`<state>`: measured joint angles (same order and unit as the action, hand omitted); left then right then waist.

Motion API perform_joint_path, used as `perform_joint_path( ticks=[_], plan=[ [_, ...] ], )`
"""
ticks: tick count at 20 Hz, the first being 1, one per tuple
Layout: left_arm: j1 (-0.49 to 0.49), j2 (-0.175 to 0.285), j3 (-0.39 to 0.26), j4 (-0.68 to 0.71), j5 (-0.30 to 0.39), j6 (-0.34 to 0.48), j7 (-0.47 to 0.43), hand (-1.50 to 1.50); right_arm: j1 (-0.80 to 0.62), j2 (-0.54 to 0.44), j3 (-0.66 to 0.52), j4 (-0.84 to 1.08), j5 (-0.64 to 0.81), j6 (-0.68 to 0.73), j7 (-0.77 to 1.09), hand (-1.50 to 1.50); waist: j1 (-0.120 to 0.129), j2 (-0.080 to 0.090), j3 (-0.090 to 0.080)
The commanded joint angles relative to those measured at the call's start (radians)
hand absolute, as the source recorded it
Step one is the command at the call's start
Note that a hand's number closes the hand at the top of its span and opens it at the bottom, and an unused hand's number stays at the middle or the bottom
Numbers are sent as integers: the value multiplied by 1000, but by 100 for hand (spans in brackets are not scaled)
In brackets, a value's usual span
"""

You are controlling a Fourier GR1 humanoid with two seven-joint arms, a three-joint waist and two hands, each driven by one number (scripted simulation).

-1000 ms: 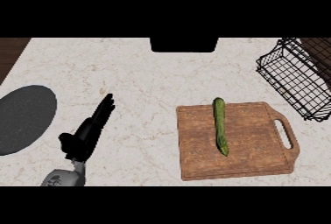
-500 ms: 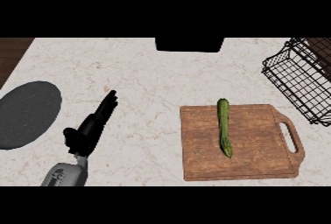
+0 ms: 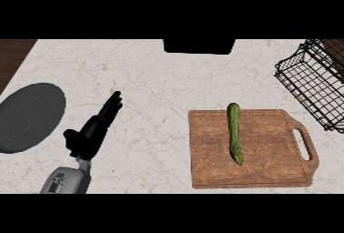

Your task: Pick the lemon from the cutting board and place it in the tiered basket

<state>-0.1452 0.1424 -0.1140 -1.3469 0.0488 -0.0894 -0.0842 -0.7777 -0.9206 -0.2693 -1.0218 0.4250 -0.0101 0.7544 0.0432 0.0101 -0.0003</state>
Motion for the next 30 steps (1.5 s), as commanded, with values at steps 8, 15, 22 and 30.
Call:
perform_joint_path(
  ticks=[8, 15, 22, 30],
  plan=[
    [1, -40, -9, -13, -25, 31, 3, 0, -218, 124, 23, 493, 87, -149, -290, 150, 1, 4, 2],
    [9, -26, -9, -26, -26, 7, 13, 0, -365, 170, -54, 640, 37, -186, -301, 150, 6, 7, 2],
    [10, -36, -6, -29, -28, 18, 25, 0, -411, 193, -198, 713, -98, -206, -166, -150, -4, 2, 2],
    [-3, 5, 40, -23, -2, -19, 28, 0, -401, 149, -220, 690, -90, -394, -244, -150, -10, 2, 1]
  ],
)
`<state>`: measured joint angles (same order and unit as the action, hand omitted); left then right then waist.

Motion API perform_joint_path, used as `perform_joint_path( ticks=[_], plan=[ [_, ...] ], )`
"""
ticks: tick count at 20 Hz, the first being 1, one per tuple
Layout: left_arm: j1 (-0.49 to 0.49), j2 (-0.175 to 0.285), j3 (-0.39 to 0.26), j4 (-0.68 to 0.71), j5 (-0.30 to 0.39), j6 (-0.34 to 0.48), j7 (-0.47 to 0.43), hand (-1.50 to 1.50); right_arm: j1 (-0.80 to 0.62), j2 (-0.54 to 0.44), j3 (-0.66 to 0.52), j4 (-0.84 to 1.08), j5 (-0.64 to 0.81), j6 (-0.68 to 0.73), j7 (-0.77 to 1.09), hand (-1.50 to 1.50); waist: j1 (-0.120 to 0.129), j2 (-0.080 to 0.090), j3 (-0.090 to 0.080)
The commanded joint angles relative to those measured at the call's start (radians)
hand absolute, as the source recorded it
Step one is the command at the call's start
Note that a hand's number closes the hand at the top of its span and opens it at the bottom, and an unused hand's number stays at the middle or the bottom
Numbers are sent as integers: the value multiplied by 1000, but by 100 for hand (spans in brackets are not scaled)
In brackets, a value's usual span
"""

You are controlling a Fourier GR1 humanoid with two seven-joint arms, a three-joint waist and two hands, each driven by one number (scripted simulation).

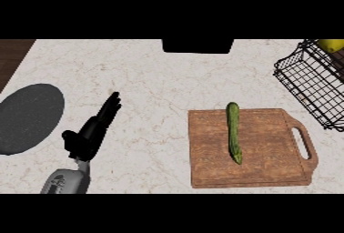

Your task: Pick the lemon from the cutting board and place it in the tiered basket

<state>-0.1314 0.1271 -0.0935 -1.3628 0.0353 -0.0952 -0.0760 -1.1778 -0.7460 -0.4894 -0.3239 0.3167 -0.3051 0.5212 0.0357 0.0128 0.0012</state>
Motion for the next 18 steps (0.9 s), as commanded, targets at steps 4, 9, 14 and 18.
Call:
perform_joint_path(
  ticks=[4, 9, 14, 18],
  plan=[
    [-5, 2, 12, 12, -2, 0, -7, 0, 45, -98, 33, -26, 87, -244, 0, -150, -19, -4, -1],
    [16, -18, 14, 13, -5, 26, 2, 0, 108, -166, 25, -103, 109, -395, -11, -150, -46, -18, -2],
    [81, -3, 18, -17, -11, 25, -13, 0, 283, -210, -93, -264, -22, -377, -117, -150, -75, -29, -1],
    [67, 29, 53, -59, 17, 14, 38, 0, 451, -257, -186, -398, -123, -277, -133, -150, -98, -35, -1]
  ],
)
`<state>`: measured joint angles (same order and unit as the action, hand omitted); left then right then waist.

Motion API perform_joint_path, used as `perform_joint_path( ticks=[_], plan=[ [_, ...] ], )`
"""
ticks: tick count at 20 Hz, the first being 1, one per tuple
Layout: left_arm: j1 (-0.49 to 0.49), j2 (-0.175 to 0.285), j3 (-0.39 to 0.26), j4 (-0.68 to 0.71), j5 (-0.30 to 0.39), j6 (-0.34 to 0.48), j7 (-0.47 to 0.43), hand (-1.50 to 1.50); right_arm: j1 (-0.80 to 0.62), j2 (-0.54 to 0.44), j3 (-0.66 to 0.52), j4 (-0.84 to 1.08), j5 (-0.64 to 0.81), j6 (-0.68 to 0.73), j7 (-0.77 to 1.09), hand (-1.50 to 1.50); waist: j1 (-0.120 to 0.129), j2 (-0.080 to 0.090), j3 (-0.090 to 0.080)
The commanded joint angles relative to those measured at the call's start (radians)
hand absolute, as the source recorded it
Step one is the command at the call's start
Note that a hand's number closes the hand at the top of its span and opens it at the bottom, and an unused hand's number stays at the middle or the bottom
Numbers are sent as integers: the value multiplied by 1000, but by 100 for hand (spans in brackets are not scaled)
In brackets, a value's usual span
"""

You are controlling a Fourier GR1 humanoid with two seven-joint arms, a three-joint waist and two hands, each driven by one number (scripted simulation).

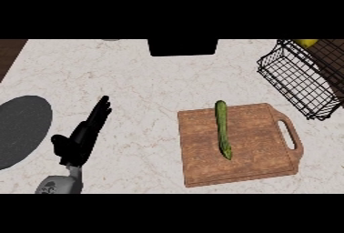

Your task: Pick the lemon from the cutting board and place it in the tiered basket

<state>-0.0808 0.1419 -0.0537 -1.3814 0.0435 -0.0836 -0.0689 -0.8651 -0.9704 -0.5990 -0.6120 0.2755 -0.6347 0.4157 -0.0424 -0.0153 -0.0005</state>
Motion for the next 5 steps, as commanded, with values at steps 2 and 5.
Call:
perform_joint_path(
  ticks=[2, 5],
  plan=[
    [34, 35, 37, -44, 17, 0, 25, 0, 217, -91, -104, -157, -105, 136, -2, -150, -36, -12, 0],
    [30, -21, 14, 11, -13, 40, -25, 0, 374, -83, -185, -227, -184, 249, -18, -150, -62, -9, -1]
  ],
)
